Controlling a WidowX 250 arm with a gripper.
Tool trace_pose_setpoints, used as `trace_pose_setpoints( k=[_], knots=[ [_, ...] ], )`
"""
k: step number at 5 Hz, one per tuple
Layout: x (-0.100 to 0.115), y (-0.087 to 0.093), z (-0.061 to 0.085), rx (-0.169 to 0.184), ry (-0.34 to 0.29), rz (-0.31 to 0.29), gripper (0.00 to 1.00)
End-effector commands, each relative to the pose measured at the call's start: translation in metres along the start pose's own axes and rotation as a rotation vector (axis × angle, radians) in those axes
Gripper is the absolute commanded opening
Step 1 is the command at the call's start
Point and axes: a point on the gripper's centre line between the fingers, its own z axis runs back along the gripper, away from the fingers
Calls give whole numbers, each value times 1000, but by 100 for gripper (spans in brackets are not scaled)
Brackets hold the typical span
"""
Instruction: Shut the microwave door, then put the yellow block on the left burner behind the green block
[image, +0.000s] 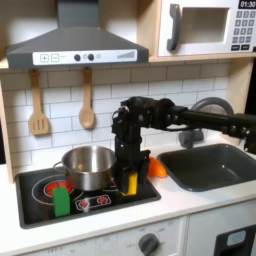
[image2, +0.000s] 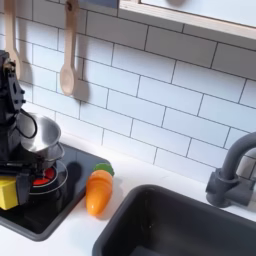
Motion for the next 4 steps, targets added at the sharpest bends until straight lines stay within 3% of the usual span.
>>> trace_pose_setpoints(
  k=[1,4],
  knots=[
    [5,-4,14,-19,-36,18,0],
    [26,-7,45,-57,-105,101,0]
  ],
)
